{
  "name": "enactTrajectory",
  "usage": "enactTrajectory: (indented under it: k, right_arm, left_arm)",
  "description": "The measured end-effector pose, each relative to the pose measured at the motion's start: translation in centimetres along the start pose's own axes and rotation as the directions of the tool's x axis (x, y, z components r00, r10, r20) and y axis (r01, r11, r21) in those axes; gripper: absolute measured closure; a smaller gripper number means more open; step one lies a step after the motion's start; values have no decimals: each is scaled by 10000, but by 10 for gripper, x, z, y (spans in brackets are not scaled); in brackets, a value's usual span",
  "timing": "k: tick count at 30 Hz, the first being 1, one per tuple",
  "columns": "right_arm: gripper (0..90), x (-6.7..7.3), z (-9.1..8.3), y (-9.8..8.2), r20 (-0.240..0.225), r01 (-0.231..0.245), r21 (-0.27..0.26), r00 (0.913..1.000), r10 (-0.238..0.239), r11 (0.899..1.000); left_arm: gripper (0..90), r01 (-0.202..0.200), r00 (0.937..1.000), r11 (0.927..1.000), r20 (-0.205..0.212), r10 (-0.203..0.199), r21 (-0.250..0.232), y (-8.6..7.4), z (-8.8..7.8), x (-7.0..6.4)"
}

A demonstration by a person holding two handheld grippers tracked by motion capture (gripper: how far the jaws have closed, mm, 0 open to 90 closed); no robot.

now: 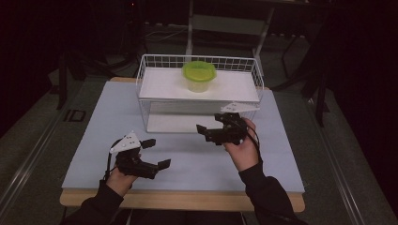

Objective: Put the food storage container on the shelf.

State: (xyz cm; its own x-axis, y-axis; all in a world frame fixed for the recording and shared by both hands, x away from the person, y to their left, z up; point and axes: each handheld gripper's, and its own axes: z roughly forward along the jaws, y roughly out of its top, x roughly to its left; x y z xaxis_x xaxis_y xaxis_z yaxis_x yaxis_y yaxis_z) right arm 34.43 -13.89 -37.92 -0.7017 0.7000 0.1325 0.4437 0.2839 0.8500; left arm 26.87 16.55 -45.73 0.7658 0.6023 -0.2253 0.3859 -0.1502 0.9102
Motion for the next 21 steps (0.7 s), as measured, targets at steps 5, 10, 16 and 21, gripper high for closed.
enactTrajectory:
  k: [5,10,16,21]
  right_arm:
    - [177,-5,-4,-21,37,-82,269,10000,81,9996]
    - [177,-11,-8,-44,38,-166,567,9999,164,9983]
    - [178,-16,-11,-71,25,-384,835,9993,383,9958]
    - [177,-20,-15,-90,39,-475,1001,9989,474,9938]
  left_arm:
    - [25,-102,9999,9996,-22,103,254,-10,-4,0]
    - [25,-25,10000,9994,39,24,348,-19,-7,0]
    - [25,-67,10000,9991,46,65,410,-22,-8,0]
    - [25,-168,9998,9986,54,166,504,-25,-7,1]
